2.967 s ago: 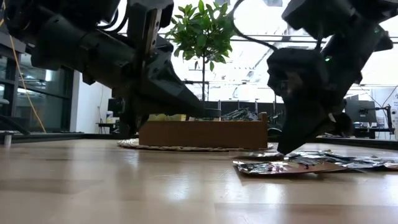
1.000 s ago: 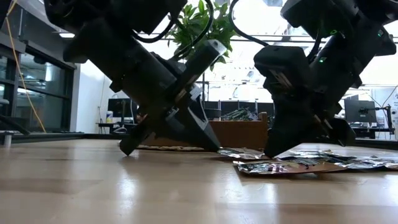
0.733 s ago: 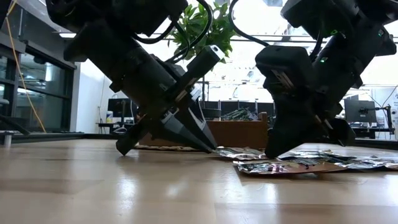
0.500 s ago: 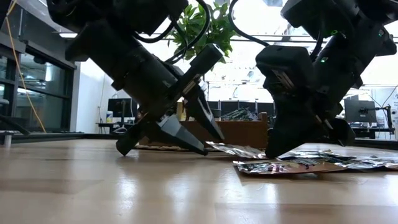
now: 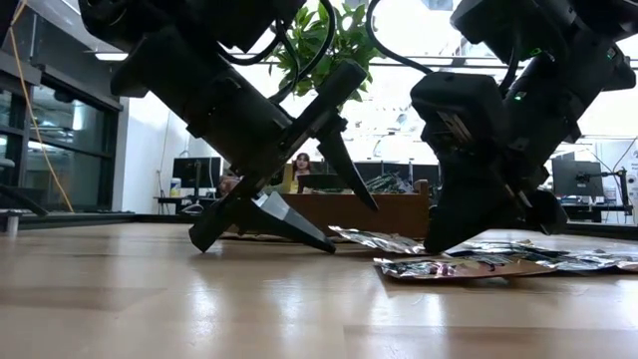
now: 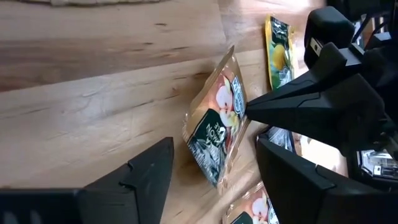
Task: Pick & Place Tea
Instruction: Put the brown tea bag into the middle section of the wooden organizer
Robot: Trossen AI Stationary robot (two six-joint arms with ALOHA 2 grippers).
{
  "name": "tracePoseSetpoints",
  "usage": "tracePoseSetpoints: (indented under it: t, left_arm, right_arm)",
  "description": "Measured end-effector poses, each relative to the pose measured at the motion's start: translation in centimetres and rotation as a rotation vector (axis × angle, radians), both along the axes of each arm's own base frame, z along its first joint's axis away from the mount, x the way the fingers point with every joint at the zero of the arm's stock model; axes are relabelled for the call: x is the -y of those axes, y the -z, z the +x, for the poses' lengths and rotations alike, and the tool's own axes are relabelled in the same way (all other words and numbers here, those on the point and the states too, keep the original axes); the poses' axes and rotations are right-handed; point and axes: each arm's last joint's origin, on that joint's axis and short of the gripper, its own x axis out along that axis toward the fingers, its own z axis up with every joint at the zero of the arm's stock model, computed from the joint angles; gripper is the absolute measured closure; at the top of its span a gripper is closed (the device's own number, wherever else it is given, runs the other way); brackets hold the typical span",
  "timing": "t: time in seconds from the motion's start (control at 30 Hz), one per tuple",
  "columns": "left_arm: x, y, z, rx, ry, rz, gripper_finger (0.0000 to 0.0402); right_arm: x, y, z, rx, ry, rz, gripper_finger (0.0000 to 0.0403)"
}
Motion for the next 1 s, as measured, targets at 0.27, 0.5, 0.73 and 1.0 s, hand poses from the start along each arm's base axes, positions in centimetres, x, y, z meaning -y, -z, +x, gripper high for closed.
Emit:
tracePoseSetpoints:
  t: [0.27,0.5,0.73,1.0]
  left_arm:
    - [0.13,-0.11,0.13,0.002,0.011,-0.010,0.0214]
    - [0.22,-0.12,0.14,-0.001,0.027,-0.024,0.0271]
    - [0.26,-0.06,0.08,-0.020,0.054,-0.014,0.0340]
    - [0.31,0.11,-0.11,-0.061,0.132,0.039,0.0397]
  right_arm:
    - [-0.04,-0.11,0.22,0.029,0.004,0.007,0.0403]
    - [-0.03,-0.17,0.30,0.044,0.016,0.002,0.0403]
    - [-0.04,-0.21,0.35,0.053,0.032,0.013,0.0403]
    - [-0.16,-0.44,0.48,0.067,0.012,0.037,0.0402]
